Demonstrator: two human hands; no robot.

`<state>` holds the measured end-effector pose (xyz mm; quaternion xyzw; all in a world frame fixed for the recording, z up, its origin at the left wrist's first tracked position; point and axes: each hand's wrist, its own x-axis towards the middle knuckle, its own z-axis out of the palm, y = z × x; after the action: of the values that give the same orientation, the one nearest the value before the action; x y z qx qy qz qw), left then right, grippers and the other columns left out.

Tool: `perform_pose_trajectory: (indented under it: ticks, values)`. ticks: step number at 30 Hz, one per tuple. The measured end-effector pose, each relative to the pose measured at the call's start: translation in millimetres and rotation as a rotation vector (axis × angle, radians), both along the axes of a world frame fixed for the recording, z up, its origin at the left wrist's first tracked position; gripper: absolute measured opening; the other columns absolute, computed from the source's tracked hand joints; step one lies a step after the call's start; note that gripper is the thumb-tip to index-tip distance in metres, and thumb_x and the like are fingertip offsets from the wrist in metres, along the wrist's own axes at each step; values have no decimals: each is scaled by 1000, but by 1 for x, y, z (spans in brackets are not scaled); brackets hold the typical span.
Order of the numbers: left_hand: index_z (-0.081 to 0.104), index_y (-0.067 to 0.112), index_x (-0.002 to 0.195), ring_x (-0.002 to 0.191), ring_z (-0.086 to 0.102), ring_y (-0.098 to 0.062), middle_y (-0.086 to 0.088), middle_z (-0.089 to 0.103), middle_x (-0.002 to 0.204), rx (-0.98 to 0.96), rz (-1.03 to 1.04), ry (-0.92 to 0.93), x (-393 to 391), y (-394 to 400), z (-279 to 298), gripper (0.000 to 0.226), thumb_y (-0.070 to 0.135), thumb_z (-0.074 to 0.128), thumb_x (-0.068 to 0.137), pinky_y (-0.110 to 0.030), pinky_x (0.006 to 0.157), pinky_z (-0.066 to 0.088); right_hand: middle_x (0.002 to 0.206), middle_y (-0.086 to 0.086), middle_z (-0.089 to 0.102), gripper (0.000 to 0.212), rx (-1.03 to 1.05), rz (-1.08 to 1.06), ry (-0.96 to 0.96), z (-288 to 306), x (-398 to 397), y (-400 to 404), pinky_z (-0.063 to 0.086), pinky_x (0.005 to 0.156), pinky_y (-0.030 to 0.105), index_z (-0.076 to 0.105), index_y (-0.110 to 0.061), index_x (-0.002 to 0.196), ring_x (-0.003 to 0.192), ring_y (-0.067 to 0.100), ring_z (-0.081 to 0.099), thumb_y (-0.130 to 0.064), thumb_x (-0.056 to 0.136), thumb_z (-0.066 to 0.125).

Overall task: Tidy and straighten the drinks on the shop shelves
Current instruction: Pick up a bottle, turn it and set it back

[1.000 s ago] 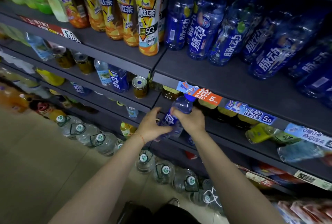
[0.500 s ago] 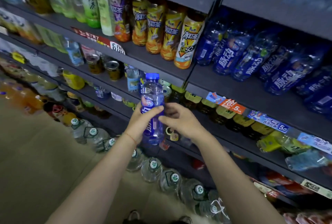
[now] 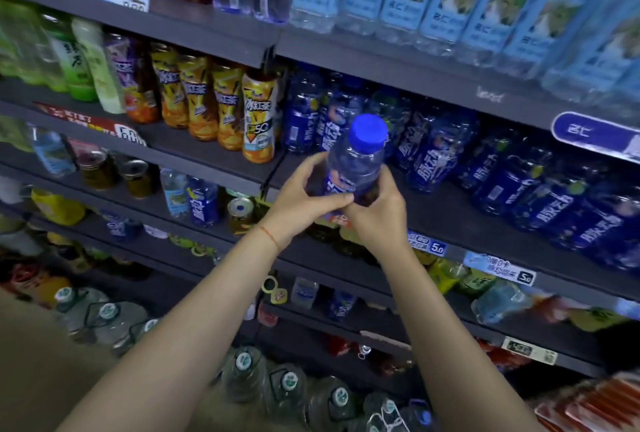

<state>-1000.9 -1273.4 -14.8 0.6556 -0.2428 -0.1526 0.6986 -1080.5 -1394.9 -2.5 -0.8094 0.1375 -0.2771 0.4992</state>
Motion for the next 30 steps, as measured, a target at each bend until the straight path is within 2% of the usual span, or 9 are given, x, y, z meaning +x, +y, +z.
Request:
perform_pose_trajectory:
  ticks: [2, 5, 8, 13, 15, 18, 21, 26, 30]
  values:
    - [55, 28, 134, 125, 55, -10, 4, 60, 134, 40, 55, -37, -5, -36, 2, 75, 42, 84, 65, -40, 110, 42, 103, -11, 69, 48, 3, -54, -47, 3, -1, -36, 50, 76, 19, 56, -32, 111, 93, 3, 65, -10, 74, 77]
    - [53, 25, 137, 126, 52, -11, 2, 58, 136, 115, 70, -55, -11, -89, 2, 64, 34, 79, 79, -31, 110, 40, 120, 1, 56, 55, -87, -108, 42, 1, 3, -91, 37, 73, 8, 55, -20, 127, 112, 4, 46, -17, 77, 78]
    - [55, 18, 137, 118, 59, -14, 0, 63, 128, 136, 83, -10, -11, -132, -5, 56, 28, 75, 85, -24, 100, 46, 130, 10, 55, 59, -168, -108, 206, -12, 13, -137, 33, 78, 21, 51, -17, 133, 130, 22, 40, -27, 80, 75]
    - [62, 31, 125, 113, 64, -24, 0, 67, 116, 173, 233, 59, -6, -174, -13, 51, 53, 74, 80, -40, 97, 52, 119, 10, 63, 50, -136, -23, 169, -18, 26, -169, 36, 68, 25, 47, -10, 127, 103, 25, 61, -23, 85, 72]
    - [56, 25, 133, 112, 64, -22, -1, 66, 121, 150, 301, 99, -2, -186, -14, 69, 57, 75, 74, -42, 97, 52, 109, 10, 67, 53, -84, -28, 143, -20, 30, -174, 43, 65, 29, 39, -11, 125, 88, 24, 65, -24, 85, 72]
    - [51, 24, 135, 100, 65, -20, -2, 67, 107, 183, 361, 108, -2, -199, -13, 58, 37, 73, 82, -39, 94, 53, 86, 12, 66, 43, -119, -12, 195, -30, 34, -179, 40, 58, 32, 38, -3, 119, 78, 32, 66, -18, 90, 66]
    - [47, 26, 138, 100, 64, -17, -1, 65, 104, 195, 365, 111, -4, -206, -13, 52, 17, 64, 90, -37, 97, 50, 82, 10, 63, 27, -181, 46, 233, -35, 32, -180, 38, 59, 33, 43, -4, 109, 79, 34, 64, -10, 90, 61]
    - [39, 21, 146, 98, 64, -14, -1, 65, 100, 139, 329, 190, -6, -214, -14, 60, 3, 57, 91, -22, 83, 48, 119, 11, 58, 32, -179, 193, 295, -36, 27, -183, 42, 74, 30, 48, -10, 119, 104, 28, 59, -7, 89, 59]
    - [33, 17, 150, 118, 56, -16, -2, 59, 126, 126, 207, 222, -15, -214, -15, 64, -3, 51, 92, -29, 101, 44, 136, 9, 49, 45, -156, 227, 336, -34, 22, -186, 39, 83, 26, 44, -12, 137, 120, 26, 54, -10, 93, 54]
